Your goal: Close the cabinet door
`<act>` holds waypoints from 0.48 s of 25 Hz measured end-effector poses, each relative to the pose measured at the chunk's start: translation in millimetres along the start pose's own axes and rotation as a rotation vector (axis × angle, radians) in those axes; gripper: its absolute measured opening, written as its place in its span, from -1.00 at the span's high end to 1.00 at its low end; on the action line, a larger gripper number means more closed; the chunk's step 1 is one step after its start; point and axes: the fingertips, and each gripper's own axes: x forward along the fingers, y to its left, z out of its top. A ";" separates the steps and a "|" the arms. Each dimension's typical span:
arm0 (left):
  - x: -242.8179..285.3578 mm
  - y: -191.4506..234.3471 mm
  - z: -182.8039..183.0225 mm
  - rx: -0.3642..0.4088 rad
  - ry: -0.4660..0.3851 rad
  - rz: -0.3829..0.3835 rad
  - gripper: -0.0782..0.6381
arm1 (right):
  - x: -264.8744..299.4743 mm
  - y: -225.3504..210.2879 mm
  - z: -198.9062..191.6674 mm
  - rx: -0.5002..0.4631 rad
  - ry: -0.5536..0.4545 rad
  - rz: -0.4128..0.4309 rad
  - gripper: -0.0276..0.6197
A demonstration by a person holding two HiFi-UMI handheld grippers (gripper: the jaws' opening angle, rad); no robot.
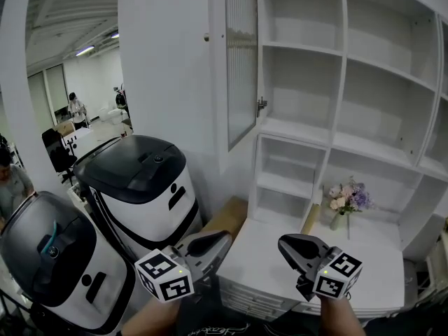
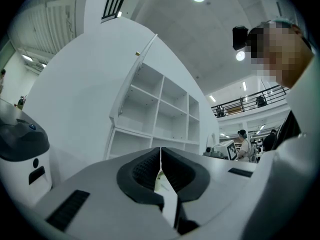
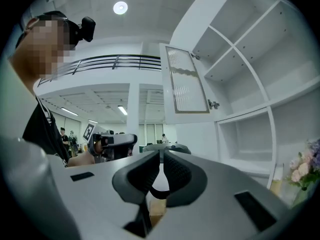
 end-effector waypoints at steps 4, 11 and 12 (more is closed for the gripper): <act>2.9 16.4 53.4 0.053 -0.085 0.024 0.72 | 12.2 -14.5 10.1 -0.014 0.015 0.030 0.75; 2.9 57.5 139.6 0.158 -0.230 0.102 0.60 | 34.8 -49.5 15.2 -0.010 0.033 0.055 0.75; 4.4 61.6 152.1 0.169 -0.252 0.101 0.58 | 38.0 -53.2 17.3 -0.017 0.038 0.061 0.75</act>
